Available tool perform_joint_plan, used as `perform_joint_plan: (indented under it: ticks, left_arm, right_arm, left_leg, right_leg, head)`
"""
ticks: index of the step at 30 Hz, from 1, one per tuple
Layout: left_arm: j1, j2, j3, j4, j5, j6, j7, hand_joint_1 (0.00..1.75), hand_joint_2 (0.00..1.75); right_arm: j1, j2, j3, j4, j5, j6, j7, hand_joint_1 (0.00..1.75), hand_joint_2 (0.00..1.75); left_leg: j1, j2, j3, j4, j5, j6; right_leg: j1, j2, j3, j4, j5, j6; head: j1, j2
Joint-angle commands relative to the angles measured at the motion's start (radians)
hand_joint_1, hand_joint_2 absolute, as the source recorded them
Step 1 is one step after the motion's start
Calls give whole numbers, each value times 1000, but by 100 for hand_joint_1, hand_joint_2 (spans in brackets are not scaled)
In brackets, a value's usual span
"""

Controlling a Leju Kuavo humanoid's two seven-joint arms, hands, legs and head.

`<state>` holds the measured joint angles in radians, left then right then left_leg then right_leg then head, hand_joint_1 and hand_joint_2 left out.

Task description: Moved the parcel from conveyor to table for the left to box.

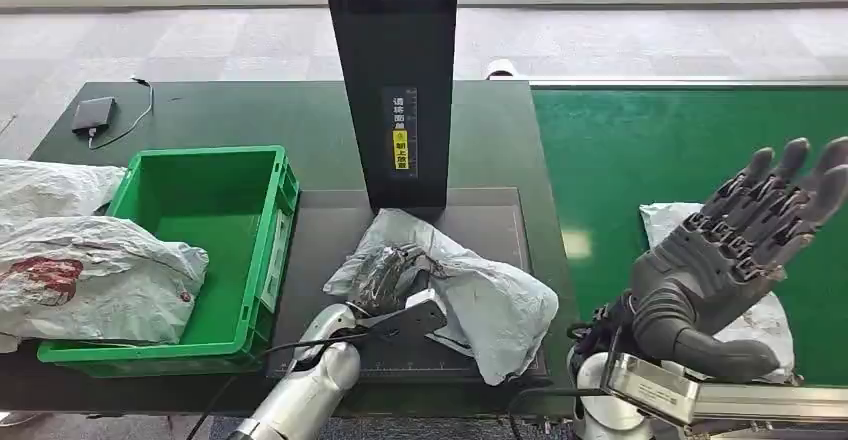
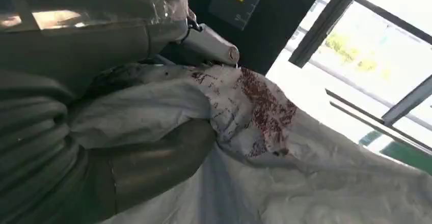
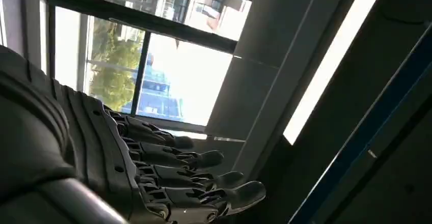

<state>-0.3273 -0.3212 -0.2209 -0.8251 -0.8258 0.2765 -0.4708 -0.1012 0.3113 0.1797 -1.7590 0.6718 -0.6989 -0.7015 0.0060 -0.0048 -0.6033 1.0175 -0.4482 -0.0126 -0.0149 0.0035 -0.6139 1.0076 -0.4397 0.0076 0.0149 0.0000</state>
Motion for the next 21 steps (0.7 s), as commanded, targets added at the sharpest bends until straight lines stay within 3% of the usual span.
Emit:
perform_joint_plan:
  ticks: [1,3,8,9,12,14,21]
  left_arm:
    - [-18,7,100,1,-63,152,83,175,175]
    - [-36,-6,145,12,-148,406,111,175,175]
    - [-15,-14,214,-118,-229,422,120,175,175]
    - [19,-28,282,-260,-290,422,96,175,175]
    - [51,-28,311,-497,-386,422,122,175,175]
    - [51,-28,311,-497,-386,422,122,175,175]
    - [28,-28,393,-844,-479,422,168,175,175]
  right_arm:
    - [104,38,-6,11,65,1,3,0,0]
    - [107,38,-8,13,65,1,3,0,0]
    - [107,38,-6,18,64,1,3,0,0]
    - [107,38,-9,19,62,1,3,0,0]
    - [104,38,-18,20,57,1,3,0,0]
    - [104,38,-18,20,57,1,3,0,0]
    - [87,38,-3,24,41,1,3,0,0]
  left_leg:
    - [1,-1,5,-3,-1,0]
    - [1,-1,6,-4,-1,0]
    - [1,0,3,-2,0,0]
    - [2,-1,2,-1,0,0]
    - [2,2,1,-1,-1,0]
    - [2,2,1,0,-1,0]
    - [2,4,-1,0,-1,-1]
  right_leg:
    - [1,-1,6,-4,-1,-1]
    - [1,-1,6,-3,-1,-1]
    - [1,0,2,-2,-1,-1]
    - [2,-1,2,-2,0,-1]
    - [2,1,0,-1,0,-1]
    - [2,2,1,-1,-1,-1]
    - [2,3,-2,0,0,-1]
  head:
    - [0,0]
    - [0,0]
    - [0,0]
    - [0,0]
    - [0,0]
    - [0,0]
    - [0,0]
